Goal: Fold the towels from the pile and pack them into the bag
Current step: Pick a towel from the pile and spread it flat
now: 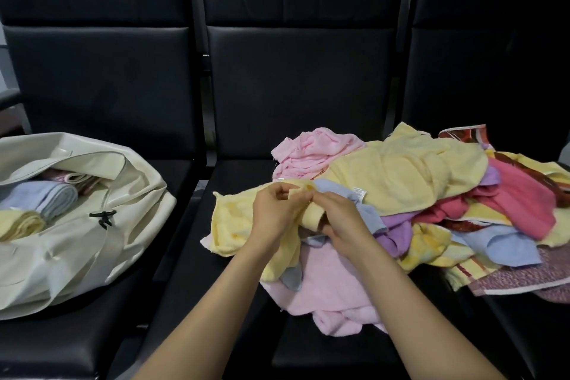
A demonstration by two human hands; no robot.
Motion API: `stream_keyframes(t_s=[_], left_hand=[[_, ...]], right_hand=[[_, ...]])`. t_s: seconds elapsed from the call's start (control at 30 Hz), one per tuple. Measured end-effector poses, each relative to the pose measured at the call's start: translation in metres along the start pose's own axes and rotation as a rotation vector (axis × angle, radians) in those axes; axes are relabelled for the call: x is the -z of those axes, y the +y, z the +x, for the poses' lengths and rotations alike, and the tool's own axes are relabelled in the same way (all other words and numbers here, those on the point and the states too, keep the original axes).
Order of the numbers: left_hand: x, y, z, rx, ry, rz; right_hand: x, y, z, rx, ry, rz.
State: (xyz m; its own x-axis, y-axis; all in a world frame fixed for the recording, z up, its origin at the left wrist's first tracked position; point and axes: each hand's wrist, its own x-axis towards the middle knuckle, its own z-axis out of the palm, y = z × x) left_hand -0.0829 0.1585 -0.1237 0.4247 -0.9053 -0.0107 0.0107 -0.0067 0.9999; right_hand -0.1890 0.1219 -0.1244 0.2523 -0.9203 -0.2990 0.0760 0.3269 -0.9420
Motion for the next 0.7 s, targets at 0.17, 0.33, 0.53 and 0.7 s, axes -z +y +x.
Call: stream_keyframes(t_s=[0.17, 0.33, 0.53, 0.7], left_hand=[[0.003, 0.003, -0.001, -0.098, 0.003, 0.038], [0.004, 0.006, 0.0, -0.085, -0.026, 0.102], [0.006, 0.004, 0.003, -0.163, 0.008, 0.312], [0.005, 0.004, 0.002, -0.191, -0.025, 0.336]], right_hand=[[-0.001, 0.001, 0.003, -0.014, -0.078, 0.198], [-0.001, 0.004, 0.004, 0.035, -0.165, 0.245], [0.002, 0.007, 0.01, -0.002, -0.224, 0.35], [0.001, 0.012, 0.009, -0.019, -0.227, 0.422]])
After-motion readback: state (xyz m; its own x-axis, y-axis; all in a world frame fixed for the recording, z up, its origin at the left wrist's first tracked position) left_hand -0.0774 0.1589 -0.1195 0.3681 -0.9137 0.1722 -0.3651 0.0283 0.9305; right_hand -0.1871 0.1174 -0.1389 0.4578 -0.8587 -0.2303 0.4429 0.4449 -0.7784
